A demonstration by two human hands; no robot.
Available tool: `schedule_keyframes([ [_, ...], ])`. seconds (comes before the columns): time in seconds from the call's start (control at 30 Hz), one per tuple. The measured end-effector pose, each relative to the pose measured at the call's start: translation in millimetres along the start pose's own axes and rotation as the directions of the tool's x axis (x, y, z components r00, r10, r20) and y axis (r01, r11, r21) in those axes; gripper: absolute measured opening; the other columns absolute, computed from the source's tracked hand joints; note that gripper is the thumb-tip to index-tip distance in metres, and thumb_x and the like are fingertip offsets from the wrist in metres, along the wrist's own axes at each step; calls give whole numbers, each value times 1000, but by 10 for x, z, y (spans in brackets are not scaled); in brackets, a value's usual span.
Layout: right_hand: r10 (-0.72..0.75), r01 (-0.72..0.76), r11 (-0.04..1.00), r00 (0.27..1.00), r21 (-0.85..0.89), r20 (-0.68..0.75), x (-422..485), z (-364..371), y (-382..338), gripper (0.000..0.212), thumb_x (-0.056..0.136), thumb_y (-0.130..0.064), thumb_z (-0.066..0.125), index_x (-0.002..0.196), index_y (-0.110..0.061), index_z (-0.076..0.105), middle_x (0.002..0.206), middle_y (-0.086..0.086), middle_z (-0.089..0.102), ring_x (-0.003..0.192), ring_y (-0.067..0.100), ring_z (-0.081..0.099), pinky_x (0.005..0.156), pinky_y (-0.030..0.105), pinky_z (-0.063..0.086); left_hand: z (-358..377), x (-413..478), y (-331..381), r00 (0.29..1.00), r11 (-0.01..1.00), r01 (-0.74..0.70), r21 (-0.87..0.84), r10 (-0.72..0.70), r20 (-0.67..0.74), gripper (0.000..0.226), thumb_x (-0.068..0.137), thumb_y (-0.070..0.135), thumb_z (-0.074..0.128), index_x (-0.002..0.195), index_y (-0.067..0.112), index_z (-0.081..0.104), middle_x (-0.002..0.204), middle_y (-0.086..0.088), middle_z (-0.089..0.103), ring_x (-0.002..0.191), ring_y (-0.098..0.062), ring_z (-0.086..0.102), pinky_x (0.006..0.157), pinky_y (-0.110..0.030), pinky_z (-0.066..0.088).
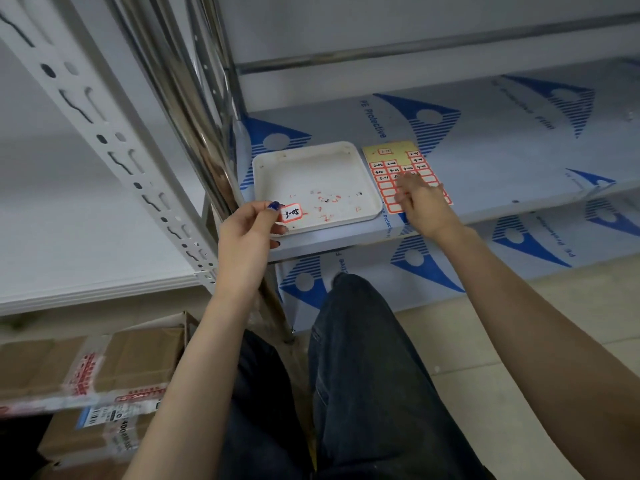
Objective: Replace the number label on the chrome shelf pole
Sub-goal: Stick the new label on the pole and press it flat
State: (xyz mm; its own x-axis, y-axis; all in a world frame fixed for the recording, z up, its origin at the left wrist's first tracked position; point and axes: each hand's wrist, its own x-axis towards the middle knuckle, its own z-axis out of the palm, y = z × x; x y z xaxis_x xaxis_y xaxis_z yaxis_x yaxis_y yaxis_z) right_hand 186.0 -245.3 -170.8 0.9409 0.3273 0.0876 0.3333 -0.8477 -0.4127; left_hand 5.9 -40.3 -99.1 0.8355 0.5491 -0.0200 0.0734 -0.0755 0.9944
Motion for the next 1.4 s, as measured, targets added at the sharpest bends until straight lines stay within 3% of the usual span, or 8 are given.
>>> schedule_keyframes([
  [0.1, 58, 19, 950, 970, 312, -237, -95, -164, -245, 37, 101, -11, 38, 137, -11, 48, 123, 12, 62, 99, 18, 60, 90, 25, 47, -36, 3, 97, 1000, 1000, -24, -18, 24, 12, 21, 94, 12, 49, 80, 22, 61, 76, 4, 63, 69, -5, 57, 70, -23, 45],
  [0.2, 32, 183, 850, 918, 494, -395, -130, -463, -613, 31, 97, -5, 43, 119, -10, 62, 113, 3, 68, 101, 13, 65, 93, 28, 51, -55, 13, 254, 997, 997, -64, -32, 65, 31, 21, 95, 12, 48, 81, 22, 62, 76, 2, 63, 70, -7, 57, 68, -23, 45],
  [0.33, -19, 363, 616, 894, 700, -447, -367, -839, -1224, 26, 89, 3, 47, 101, -12, 64, 82, -1, 70, 66, 6, 65, 72, 22, 54, -123, 3, 520, 988, 987, -141, -72, 144, 49, 20, 95, 13, 48, 84, 21, 62, 77, 1, 63, 70, -7, 58, 64, -18, 45],
  [0.47, -173, 420, 447, 907, 790, -384, -728, -988, -1635, 22, 87, -1, 61, 103, -15, 61, 77, 0, 68, 75, 10, 67, 73, 28, 56, -222, -53, 735, 964, 964, -250, -94, 256, 69, 22, 95, 11, 47, 82, 19, 62, 73, 5, 62, 67, -5, 58, 60, -14, 44],
  [0.63, -313, 388, 413, 910, 824, -272, -915, -1101, -2002, 35, 79, -6, 73, 109, -17, 57, 87, 1, 68, 82, 8, 66, 81, 29, 57, -376, -116, 928, 938, 937, -334, -106, 341, 62, 16, 94, 10, 50, 83, 15, 61, 62, 12, 61, 65, -4, 58, 59, -15, 42],
  [1.13, -236, 389, 318, 916, 865, -325, -797, -1175, -2547, 31, 76, -1, 74, 102, -12, 61, 88, 3, 69, 84, 10, 69, 80, 25, 57, -817, -17, 1120, 800, 801, -598, -26, 595, -76, 15, 82, 14, 70, 82, 26, 61, 65, 13, 62, 65, -11, 55, 65, -31, 45],
  [1.3, -210, 428, 333, 902, 840, -376, -705, -1231, -2681, 30, 76, 0, 75, 97, -13, 58, 83, 3, 68, 83, 16, 70, 80, 30, 59, -880, 94, 1239, 822, 821, -566, -76, 555, -126, 30, 83, 9, 70, 105, 13, 51, 74, 0, 64, 59, -1, 57, 62, -14, 46],
  [1.4, -213, 431, 342, 901, 835, -377, -655, -1261, -2735, 29, 76, -1, 75, 94, -16, 58, 81, 1, 69, 82, 15, 70, 80, 32, 59, -915, 165, 1289, 824, 826, -561, -56, 551, -131, 11, 84, 11, 69, 86, 16, 59, 74, 4, 63, 60, 4, 56, 59, -11, 43],
])
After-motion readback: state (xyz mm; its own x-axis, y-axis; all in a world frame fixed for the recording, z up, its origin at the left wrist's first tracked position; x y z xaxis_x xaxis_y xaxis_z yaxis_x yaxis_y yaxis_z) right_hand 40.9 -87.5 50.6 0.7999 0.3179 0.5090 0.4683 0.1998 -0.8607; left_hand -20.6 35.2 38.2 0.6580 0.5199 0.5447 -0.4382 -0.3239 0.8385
